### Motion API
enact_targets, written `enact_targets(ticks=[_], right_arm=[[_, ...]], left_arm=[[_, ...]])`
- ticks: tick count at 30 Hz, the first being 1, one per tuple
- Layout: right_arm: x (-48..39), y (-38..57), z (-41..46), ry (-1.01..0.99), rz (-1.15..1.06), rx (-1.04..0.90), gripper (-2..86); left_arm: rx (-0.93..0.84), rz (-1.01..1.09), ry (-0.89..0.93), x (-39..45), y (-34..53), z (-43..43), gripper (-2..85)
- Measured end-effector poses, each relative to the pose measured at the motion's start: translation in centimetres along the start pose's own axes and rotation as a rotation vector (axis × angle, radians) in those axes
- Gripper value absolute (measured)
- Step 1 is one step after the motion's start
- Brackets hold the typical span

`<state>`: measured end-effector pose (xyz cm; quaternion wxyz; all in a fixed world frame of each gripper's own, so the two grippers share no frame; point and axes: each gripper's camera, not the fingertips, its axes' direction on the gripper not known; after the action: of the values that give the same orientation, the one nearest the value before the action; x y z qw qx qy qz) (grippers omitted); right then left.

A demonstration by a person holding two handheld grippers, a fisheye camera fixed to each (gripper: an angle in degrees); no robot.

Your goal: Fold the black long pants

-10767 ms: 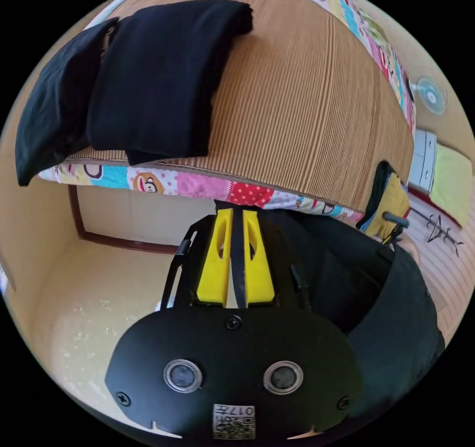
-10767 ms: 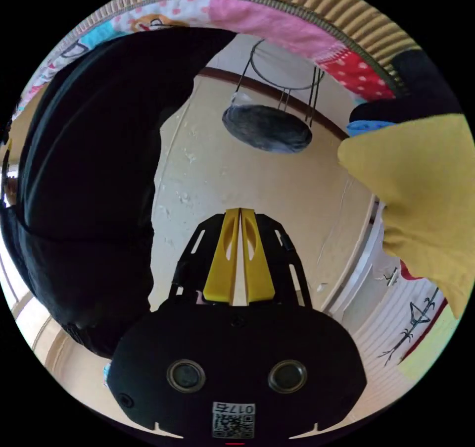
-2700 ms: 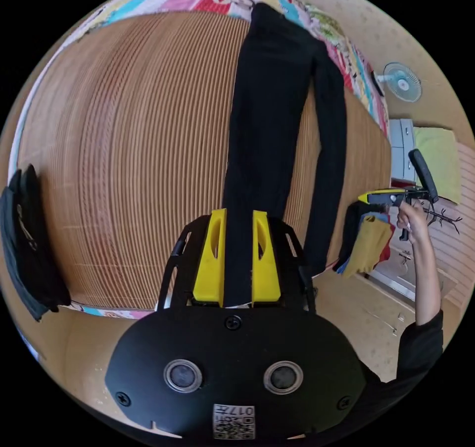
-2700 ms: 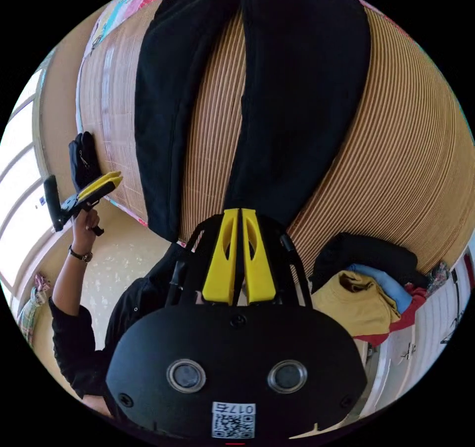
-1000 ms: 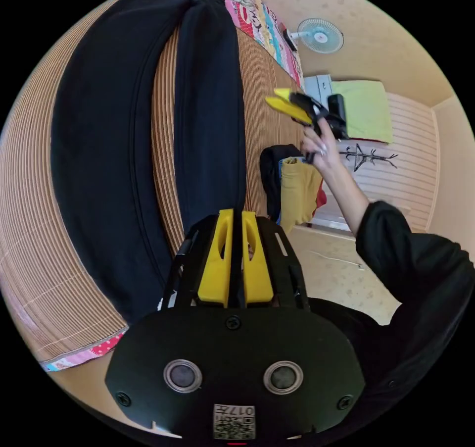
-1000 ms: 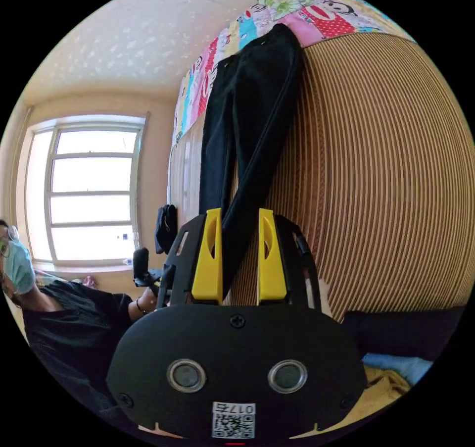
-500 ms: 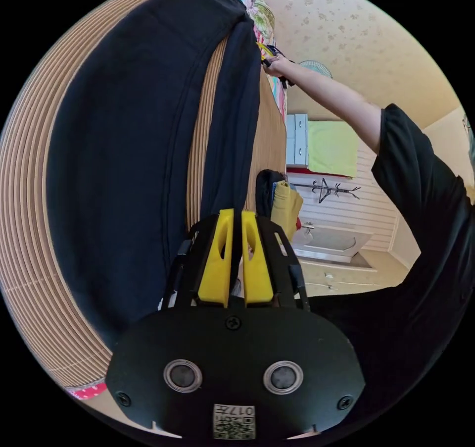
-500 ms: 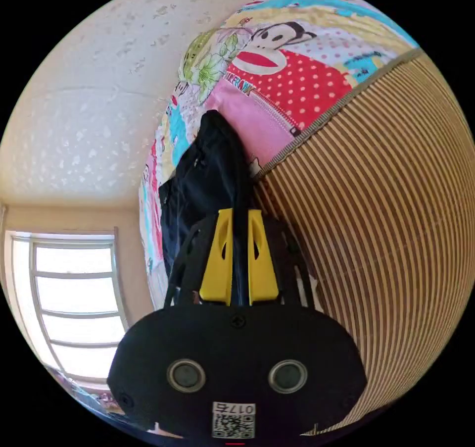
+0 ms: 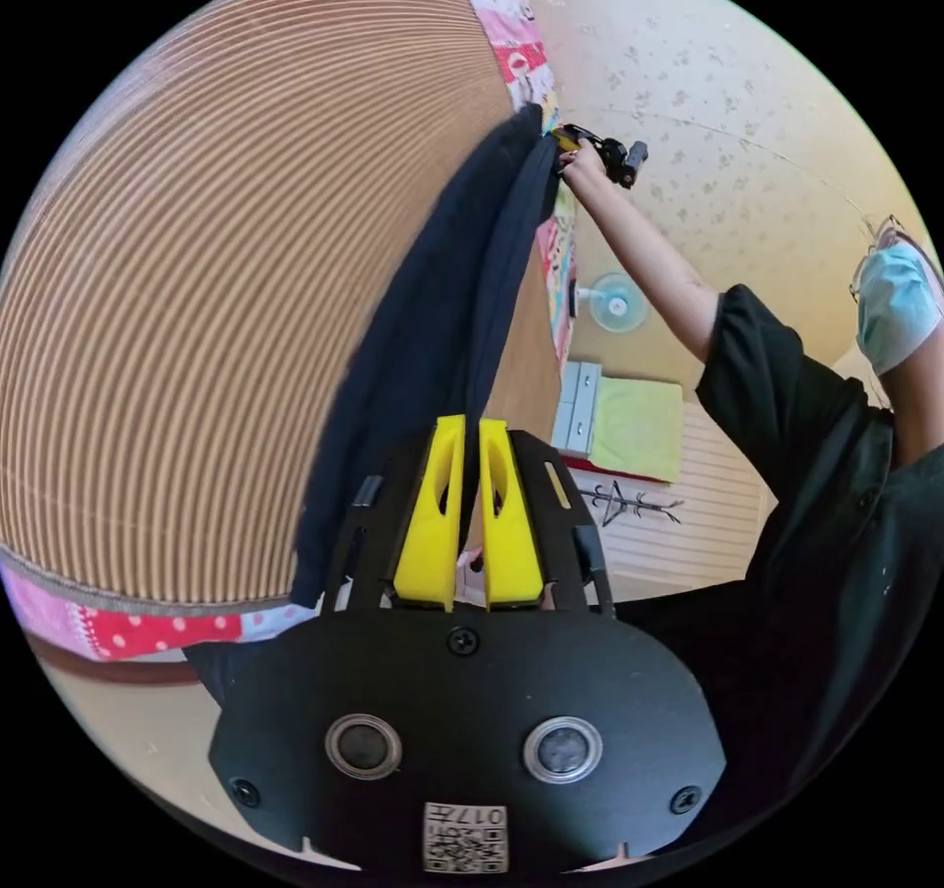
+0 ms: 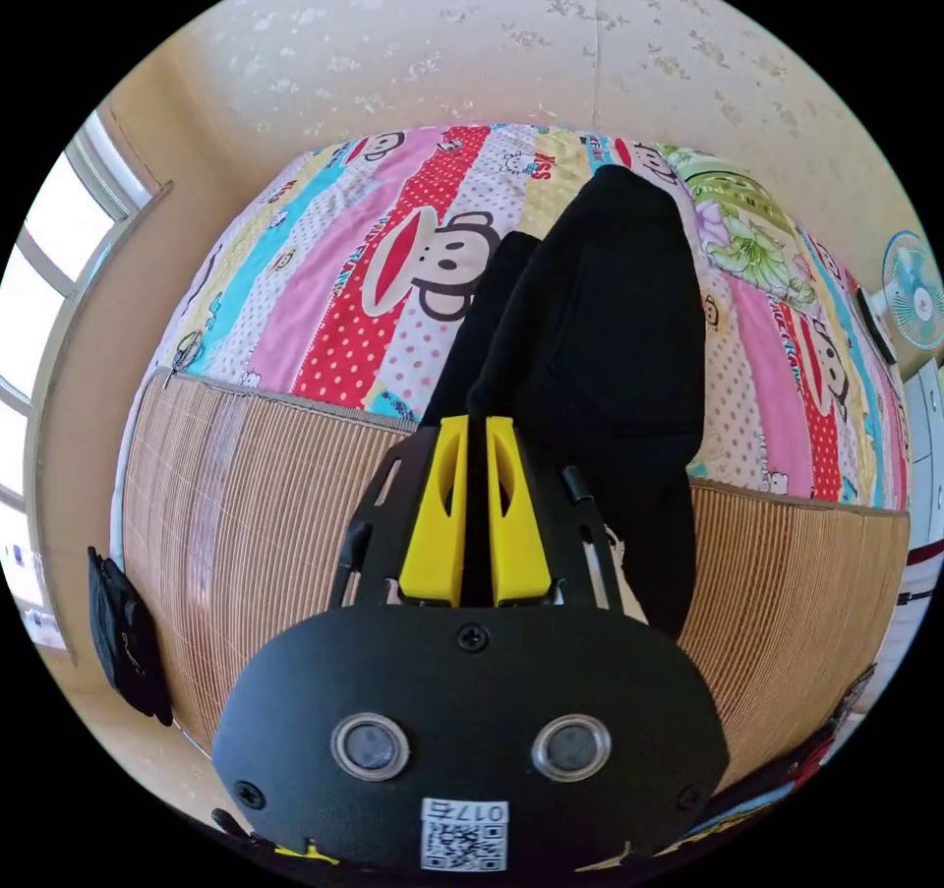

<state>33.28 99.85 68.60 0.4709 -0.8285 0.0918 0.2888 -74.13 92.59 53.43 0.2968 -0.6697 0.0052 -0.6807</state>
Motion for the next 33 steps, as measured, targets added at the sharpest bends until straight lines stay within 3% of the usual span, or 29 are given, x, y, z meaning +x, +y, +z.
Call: enact_targets(ticks=[8, 13, 18, 24, 28, 33], right_arm=[[-5.2, 2.7, 1.3, -0.051, -0.081, 0.106, 3.5], [-7.1, 2.3, 5.2, -0.08, -0.172, -0.042, 6.0], [-5.1, 7.7, 0.9, -0.248, -0.192, 0.064, 6.6], [-1.4, 23.9, -3.5, -0.208, -0.33, -0.09, 7.6], [2.5, 37.0, -4.8, -0.248, -0.133, -0.216, 7.6], [1.2, 49.3, -6.4, -0.475, 0.08, -0.314, 8.1]], left_arm=[[-0.01, -0.028, 0.039, -1.9, 1.3, 1.3, 3.1], [-0.032, -0.071, 0.015, -2.8, 1.8, 2.3, 3.7], [-0.061, -0.072, -0.061, -2.8, 1.4, 2.3, 4.2], [-0.113, 0.06, -0.2, -0.3, 1.8, 3.7, 4.2], [-0.173, 0.159, -0.293, 1.0, 1.8, 5.8, 4.1], [-0.153, 0.168, -0.304, 0.9, 3.0, 7.1, 4.0]])
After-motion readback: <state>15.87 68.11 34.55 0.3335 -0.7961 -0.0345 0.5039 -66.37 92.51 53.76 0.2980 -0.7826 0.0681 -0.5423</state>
